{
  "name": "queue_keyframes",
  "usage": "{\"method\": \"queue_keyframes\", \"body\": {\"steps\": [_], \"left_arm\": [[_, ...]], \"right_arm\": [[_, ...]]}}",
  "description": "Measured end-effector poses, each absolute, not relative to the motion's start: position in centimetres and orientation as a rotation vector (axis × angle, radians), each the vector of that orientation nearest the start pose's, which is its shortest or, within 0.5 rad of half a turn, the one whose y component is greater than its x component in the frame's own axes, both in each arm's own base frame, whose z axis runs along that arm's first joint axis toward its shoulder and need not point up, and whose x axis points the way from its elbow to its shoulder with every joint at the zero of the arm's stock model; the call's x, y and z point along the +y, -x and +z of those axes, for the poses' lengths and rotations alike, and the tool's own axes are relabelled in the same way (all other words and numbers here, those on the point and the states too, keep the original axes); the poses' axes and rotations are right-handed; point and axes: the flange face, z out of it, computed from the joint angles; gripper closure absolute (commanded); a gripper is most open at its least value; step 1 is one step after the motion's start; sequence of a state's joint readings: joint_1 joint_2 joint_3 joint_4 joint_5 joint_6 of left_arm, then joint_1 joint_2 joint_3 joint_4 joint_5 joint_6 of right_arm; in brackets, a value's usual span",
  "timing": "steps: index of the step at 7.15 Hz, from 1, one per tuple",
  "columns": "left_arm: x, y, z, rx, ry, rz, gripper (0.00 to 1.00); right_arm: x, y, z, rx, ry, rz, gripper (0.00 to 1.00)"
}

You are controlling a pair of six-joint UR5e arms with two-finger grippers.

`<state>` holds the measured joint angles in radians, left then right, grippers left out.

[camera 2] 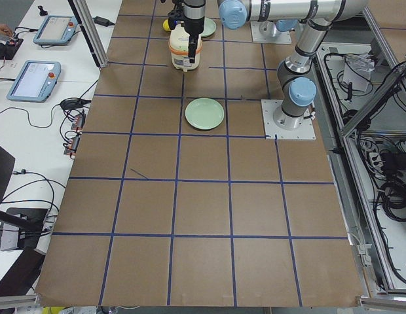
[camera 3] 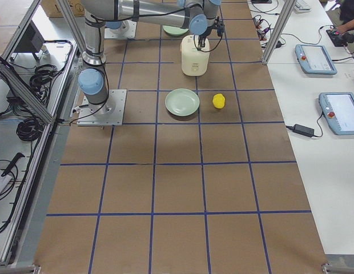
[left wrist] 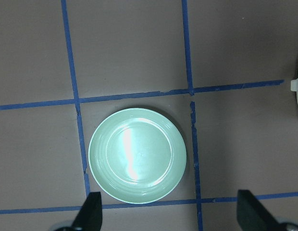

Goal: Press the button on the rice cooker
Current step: 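Press down on the green button with the closed right gripper, then lift the right gripper away as the cooker lid springs open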

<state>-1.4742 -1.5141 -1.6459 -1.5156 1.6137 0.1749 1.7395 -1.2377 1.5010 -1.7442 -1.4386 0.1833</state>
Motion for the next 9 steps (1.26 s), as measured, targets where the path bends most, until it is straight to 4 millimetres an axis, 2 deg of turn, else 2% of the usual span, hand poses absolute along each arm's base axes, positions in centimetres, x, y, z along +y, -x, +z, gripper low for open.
{"method": "queue_keyframes", "body": {"steps": [5,6,7,8,9], "left_arm": [[-48.2,8.3,48.4,3.092,-0.12,-0.048,0.0],[-48.2,8.3,48.4,3.092,-0.12,-0.048,0.0],[-48.2,8.3,48.4,3.092,-0.12,-0.048,0.0],[-48.2,8.3,48.4,3.091,-0.12,-0.047,0.0],[-48.2,8.3,48.4,3.091,-0.12,-0.047,0.0]], "right_arm": [[-57.3,-24.6,35.2,3.025,-0.033,0.176,0.83],[-57.3,-24.5,35.7,3.029,-0.04,0.164,0.7],[-57.3,-24.5,36.3,3.03,-0.044,0.149,0.31],[-57.3,-24.4,37.0,3.032,-0.045,0.135,0.18],[-57.0,-24.3,38.3,3.032,-0.045,0.112,0.16]]}}
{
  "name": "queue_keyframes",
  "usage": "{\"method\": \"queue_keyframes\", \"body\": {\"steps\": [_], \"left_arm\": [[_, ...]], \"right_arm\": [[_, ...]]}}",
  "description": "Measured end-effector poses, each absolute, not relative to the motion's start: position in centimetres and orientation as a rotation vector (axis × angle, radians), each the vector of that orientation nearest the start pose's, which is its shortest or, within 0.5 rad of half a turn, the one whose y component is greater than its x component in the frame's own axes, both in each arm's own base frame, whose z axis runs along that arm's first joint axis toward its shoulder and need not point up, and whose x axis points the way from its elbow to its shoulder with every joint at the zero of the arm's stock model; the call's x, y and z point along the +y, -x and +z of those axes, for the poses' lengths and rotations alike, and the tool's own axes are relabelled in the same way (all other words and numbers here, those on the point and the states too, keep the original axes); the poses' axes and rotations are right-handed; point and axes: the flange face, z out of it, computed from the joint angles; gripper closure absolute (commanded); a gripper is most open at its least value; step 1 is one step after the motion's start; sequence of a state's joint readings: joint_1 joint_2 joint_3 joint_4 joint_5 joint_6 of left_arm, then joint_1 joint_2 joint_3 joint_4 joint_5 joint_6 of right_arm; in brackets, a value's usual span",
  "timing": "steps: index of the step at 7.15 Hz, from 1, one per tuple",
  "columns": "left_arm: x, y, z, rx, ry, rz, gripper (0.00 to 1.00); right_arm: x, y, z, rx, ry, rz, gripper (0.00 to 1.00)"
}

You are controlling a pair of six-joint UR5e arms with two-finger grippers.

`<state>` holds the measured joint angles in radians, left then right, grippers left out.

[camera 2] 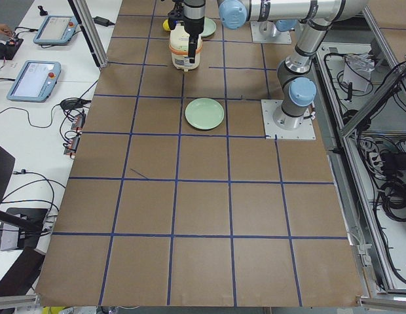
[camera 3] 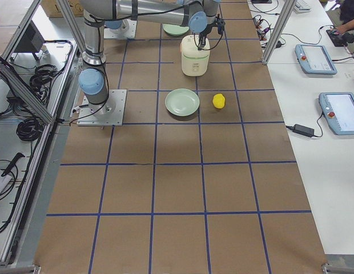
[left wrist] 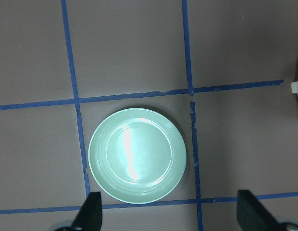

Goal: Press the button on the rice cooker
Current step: 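Lift the right gripper away as the cooker lid springs open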

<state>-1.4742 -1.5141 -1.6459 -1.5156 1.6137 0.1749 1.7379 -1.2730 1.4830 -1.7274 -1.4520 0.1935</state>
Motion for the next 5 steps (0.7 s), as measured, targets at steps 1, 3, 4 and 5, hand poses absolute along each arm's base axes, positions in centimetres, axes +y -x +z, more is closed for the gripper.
{"method": "queue_keyframes", "body": {"steps": [1,3,4,5], "left_arm": [[-48.2,8.3,48.4,3.091,-0.12,-0.047,0.0],[-48.2,8.3,48.4,3.091,-0.12,-0.048,0.0],[-48.2,8.3,48.4,3.091,-0.12,-0.048,0.0],[-48.2,8.3,48.4,3.091,-0.12,-0.048,0.0]], "right_arm": [[-56.4,-24.2,40.1,3.031,-0.044,0.092,0.12],[-54.8,-23.9,44.3,3.029,-0.043,0.065,0.0],[-54.1,-23.4,47.0,3.032,-0.048,0.039,0.0],[-53.5,-22.5,49.8,3.049,-0.056,0.01,0.0]]}}
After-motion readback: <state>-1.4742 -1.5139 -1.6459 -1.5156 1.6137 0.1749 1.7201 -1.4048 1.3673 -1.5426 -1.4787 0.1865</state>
